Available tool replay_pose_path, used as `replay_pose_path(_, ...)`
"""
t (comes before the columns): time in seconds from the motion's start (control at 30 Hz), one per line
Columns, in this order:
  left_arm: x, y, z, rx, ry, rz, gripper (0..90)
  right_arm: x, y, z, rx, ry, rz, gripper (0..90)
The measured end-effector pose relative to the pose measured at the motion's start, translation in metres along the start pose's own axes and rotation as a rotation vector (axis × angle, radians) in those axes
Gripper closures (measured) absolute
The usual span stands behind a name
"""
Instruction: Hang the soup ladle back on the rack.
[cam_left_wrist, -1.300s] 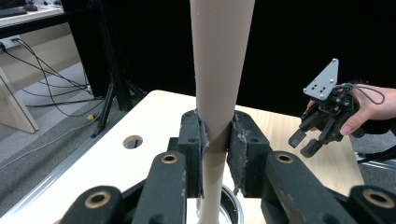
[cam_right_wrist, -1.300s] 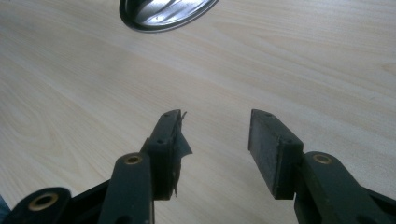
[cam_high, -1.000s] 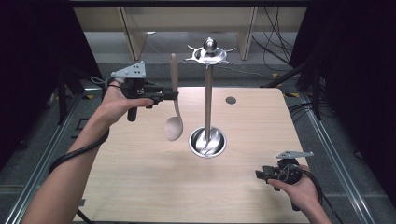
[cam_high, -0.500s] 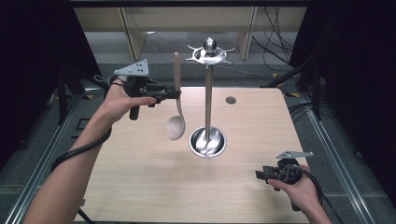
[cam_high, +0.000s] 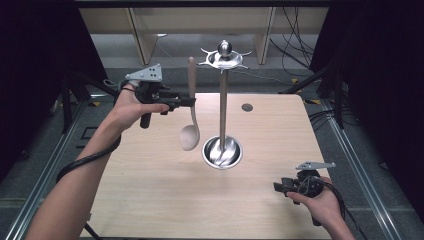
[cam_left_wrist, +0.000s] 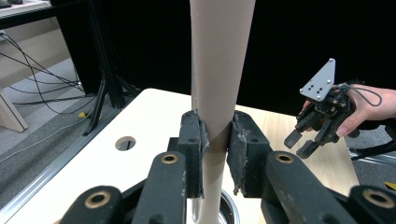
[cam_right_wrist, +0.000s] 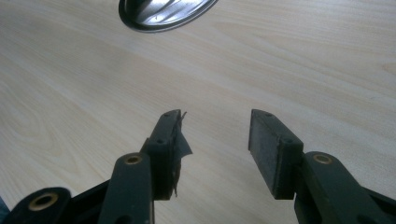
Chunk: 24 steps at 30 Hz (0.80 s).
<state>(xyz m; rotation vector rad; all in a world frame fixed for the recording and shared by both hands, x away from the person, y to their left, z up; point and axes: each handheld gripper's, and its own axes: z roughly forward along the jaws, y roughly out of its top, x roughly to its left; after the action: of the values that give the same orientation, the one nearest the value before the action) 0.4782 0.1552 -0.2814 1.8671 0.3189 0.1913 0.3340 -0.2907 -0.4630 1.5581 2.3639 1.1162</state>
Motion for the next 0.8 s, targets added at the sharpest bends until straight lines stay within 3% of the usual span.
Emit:
replay_pose_path(0.1, 0.0004, -0.0003, 0.0002, 0.006, -0.001, -0.002, 75.2, -0.0014, 0.0005, 0.0002, 0.0, -0.001, -0.025, 54.8)
replay_pose_path(0.8, 0.0011, 0.0024, 0.0068, 0.022, -0.018, -0.008, 75.1, -0.0016, 0.0009, 0.0007, 0.003, 0.0, -0.021, 54.8)
